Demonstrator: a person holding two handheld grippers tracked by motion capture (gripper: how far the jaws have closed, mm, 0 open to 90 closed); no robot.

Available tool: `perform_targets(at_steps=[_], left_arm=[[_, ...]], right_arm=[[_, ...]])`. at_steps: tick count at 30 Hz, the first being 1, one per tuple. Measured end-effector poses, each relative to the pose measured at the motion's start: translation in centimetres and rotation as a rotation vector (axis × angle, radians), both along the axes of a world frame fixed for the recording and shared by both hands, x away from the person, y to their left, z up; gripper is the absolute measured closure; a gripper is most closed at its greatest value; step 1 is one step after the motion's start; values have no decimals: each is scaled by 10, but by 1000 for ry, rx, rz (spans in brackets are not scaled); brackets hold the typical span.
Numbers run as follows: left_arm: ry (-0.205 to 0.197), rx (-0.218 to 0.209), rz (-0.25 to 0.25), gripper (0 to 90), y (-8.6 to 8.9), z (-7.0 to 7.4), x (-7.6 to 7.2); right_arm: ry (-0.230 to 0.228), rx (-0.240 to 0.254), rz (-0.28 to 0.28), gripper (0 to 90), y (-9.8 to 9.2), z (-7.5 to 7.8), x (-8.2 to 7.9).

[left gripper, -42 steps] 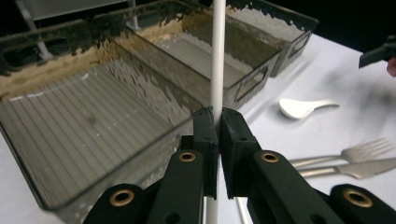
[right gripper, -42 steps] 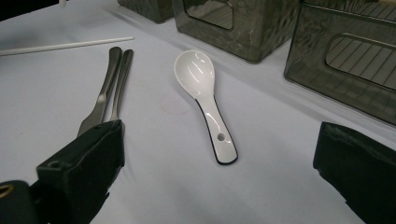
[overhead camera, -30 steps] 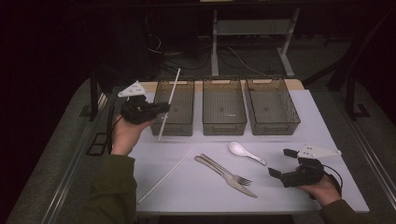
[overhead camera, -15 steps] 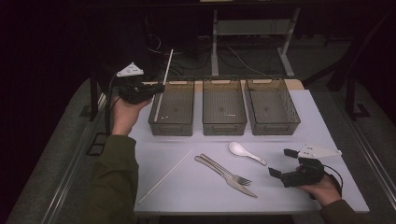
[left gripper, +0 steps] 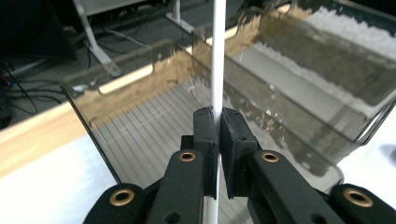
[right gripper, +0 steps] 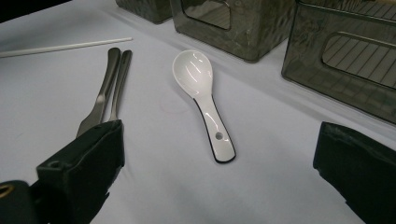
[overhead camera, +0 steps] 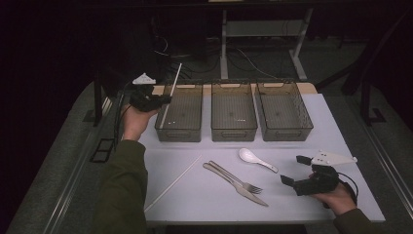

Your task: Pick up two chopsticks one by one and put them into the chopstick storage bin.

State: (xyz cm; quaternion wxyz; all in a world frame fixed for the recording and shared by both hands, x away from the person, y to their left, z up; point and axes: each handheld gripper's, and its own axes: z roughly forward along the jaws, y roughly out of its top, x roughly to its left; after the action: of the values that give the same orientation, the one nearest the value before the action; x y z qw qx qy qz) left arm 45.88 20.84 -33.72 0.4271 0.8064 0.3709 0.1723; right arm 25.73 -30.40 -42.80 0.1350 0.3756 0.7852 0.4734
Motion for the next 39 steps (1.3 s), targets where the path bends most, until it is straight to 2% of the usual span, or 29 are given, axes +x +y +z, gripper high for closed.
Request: perform_targets(at_steps=[3,9,18,23,32,34,37,39], left_arm=[[29,29,6,844,-1,-12,3],[75,27,26,843,-2,-29,8],[101,56,29,838,-18,-42,17],[112,59,50,828,-21,-45,19],[95,53,64,745,-21,-43,17],[88,48,69,718,-21,-40,16],[85,27,78,622,-21,-38,12],[81,35,71,575,-21,-35,10]], right_arm=[[2,-1,-1,20,0,0,0],[3,1,-3,20,-1,0,0],[2,0,0,20,-1,0,0],[1,3,0,20,-1,0,0],[0,4,-1,20,-1,1,-1],[1,3,0,20,-1,1,-1],[-2,3,1,20,-1,1,-1],[-3,4,1,20,-2,1,-1]])
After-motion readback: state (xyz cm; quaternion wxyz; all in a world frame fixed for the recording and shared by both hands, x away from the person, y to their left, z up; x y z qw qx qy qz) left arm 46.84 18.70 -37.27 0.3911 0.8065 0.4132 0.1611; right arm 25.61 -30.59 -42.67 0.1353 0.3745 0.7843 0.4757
